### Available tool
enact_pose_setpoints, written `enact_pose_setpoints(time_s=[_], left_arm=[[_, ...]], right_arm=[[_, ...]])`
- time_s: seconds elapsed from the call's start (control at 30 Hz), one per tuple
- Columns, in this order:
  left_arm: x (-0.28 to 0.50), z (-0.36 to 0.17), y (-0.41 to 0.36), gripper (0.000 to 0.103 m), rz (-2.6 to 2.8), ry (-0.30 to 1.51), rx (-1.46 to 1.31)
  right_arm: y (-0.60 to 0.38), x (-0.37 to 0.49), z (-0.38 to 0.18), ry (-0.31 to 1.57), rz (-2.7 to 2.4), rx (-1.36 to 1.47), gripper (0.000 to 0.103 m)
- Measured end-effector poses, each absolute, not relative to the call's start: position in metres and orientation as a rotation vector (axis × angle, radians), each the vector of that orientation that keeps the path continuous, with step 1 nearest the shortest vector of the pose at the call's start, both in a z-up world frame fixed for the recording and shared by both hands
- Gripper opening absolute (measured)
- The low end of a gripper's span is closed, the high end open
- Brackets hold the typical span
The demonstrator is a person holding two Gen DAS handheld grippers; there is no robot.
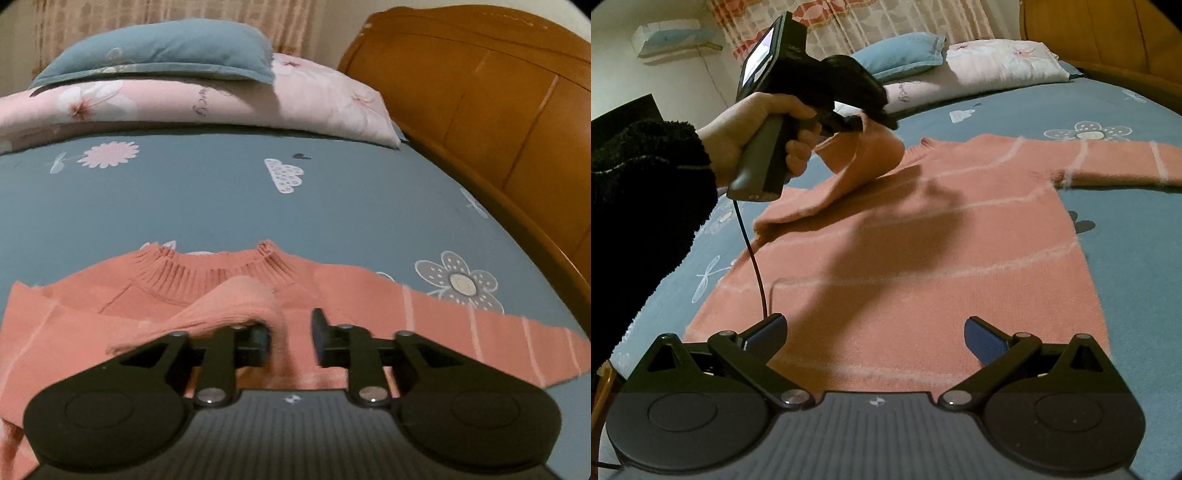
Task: Fold clothes
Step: 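Lift the cuff with the left gripper and carry it across the sweater body, then lay the sleeve onto the sweater body and open the left gripper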
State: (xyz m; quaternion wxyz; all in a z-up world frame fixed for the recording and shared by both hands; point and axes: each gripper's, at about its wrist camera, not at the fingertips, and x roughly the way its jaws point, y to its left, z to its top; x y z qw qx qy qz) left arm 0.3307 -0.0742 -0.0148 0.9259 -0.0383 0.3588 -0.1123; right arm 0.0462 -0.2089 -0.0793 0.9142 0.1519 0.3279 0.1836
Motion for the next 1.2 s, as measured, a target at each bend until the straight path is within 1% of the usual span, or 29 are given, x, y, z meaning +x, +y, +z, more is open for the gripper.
enact_pose_setpoints(time_s=[0.03,0.1,0.23,0.3,0.37,0.47,0.57,0.8,1.07,1.2], left_arm=[[0.329,-0.014,-0.075,0.036,-0.246,0.734,-0.075],[0.326,-0.011,-0.076,0.044,-0.279,0.728,-0.072],[0.325,-0.006,-0.076,0.052,-0.324,0.724,-0.092],[0.327,-0.005,-0.077,0.06,-0.35,0.73,-0.106],[0.329,-0.005,-0.082,0.064,-0.37,0.733,-0.088],[0.328,-0.005,-0.095,0.066,-0.384,0.717,0.006],[0.323,-0.007,-0.113,0.073,-0.42,0.709,0.165],[0.306,-0.034,-0.158,0.075,-0.524,0.78,0.576],[0.293,-0.061,-0.175,0.075,-0.56,0.81,0.802],[0.29,-0.063,-0.177,0.076,-0.581,0.811,0.829]], right_arm=[[-0.208,0.046,-0.08,0.677,0.379,0.311,0.103],[-0.206,0.047,-0.08,0.681,0.382,0.305,0.103],[-0.202,0.049,-0.081,0.691,0.386,0.293,0.103],[-0.199,0.049,-0.082,0.694,0.387,0.286,0.103],[-0.196,0.05,-0.082,0.699,0.389,0.279,0.103],[-0.194,0.049,-0.083,0.704,0.39,0.275,0.103],[-0.193,0.049,-0.083,0.709,0.39,0.281,0.103],[-0.196,0.052,-0.083,0.721,0.386,0.303,0.103],[-0.199,0.051,-0.082,0.722,0.382,0.309,0.103],[-0.201,0.05,-0.082,0.722,0.383,0.319,0.103]])
